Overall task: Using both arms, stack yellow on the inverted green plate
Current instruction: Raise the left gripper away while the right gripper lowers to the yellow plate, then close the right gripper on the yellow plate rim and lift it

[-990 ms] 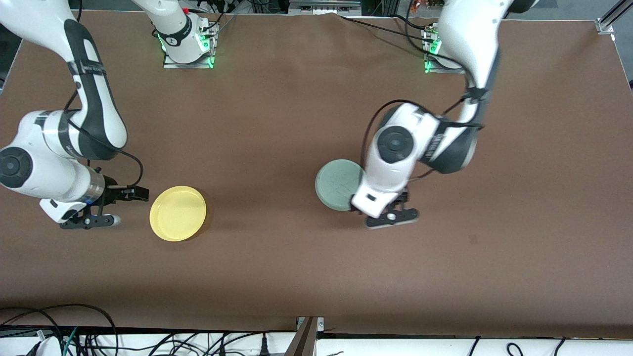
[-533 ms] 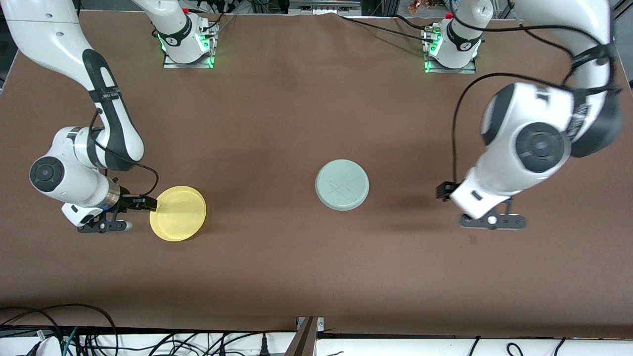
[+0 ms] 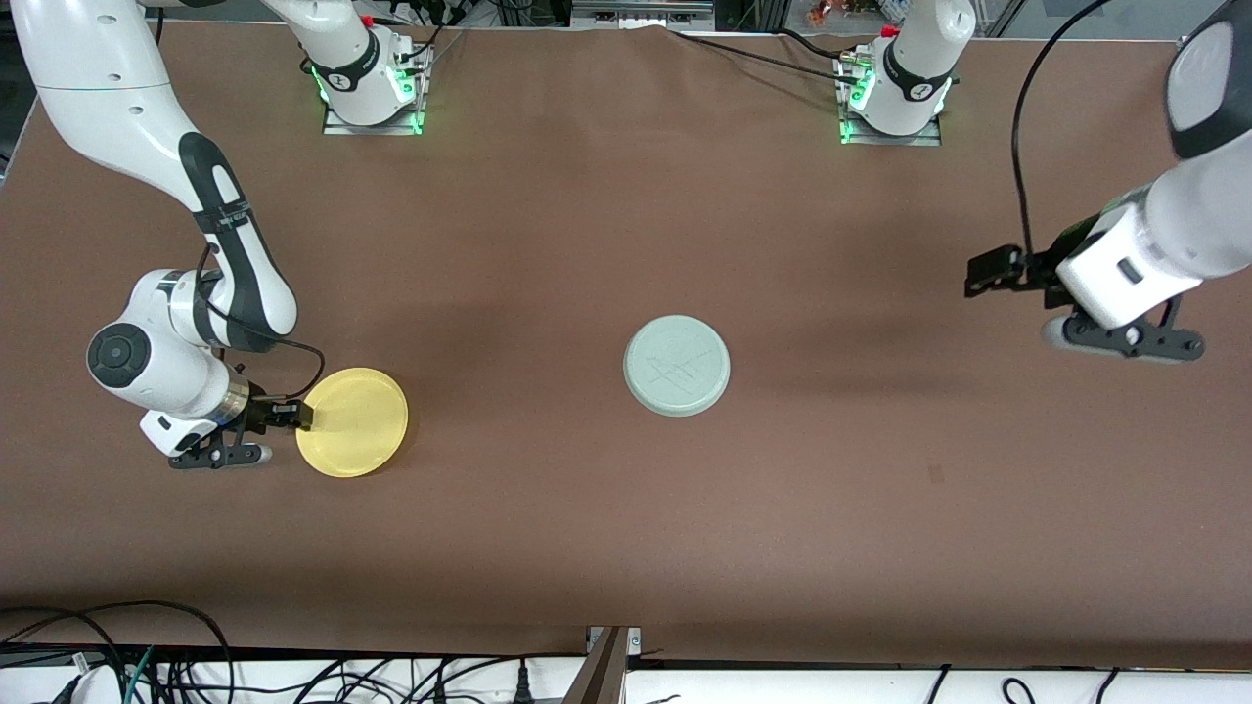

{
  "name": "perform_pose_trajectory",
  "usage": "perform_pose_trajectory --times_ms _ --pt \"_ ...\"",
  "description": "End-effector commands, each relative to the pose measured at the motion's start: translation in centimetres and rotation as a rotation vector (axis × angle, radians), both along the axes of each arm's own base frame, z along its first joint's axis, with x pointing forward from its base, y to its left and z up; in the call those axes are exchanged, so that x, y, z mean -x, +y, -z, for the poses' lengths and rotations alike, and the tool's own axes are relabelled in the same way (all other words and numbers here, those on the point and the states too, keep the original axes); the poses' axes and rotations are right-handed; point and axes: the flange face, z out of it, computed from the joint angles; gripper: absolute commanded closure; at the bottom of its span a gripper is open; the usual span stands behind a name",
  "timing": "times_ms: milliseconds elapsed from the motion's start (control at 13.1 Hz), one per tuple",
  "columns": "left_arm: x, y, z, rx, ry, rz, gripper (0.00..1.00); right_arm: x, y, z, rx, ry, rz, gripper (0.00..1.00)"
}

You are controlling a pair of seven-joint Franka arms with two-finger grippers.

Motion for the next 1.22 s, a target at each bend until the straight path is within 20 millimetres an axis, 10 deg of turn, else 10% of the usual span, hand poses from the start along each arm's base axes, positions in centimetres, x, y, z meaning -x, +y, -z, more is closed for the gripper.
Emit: perform_pose_trajectory --times_ms 0,457,838,1142 --pt "2.3 3.5 -1.6 -0.109 -0.034 0.069 0.00 -0.1 -0.2 1.2 -0.003 -0.018 -0.012 0.29" --pt "4.3 5.3 -1.0 -0.143 -0.150 0.042 0.00 -0.1 0.2 1.1 -0.005 -0.014 -0.007 0.57" --pt "5.9 4.1 -2.5 -0.125 -0.173 0.040 0.00 -0.2 0.2 0.9 -0.012 -0.017 0.002 1.00" --pt "5.6 4.0 -2.5 -0.117 -0.165 0.042 0.00 -0.6 1.0 -2.7 -0.020 0.001 -0.003 1.00"
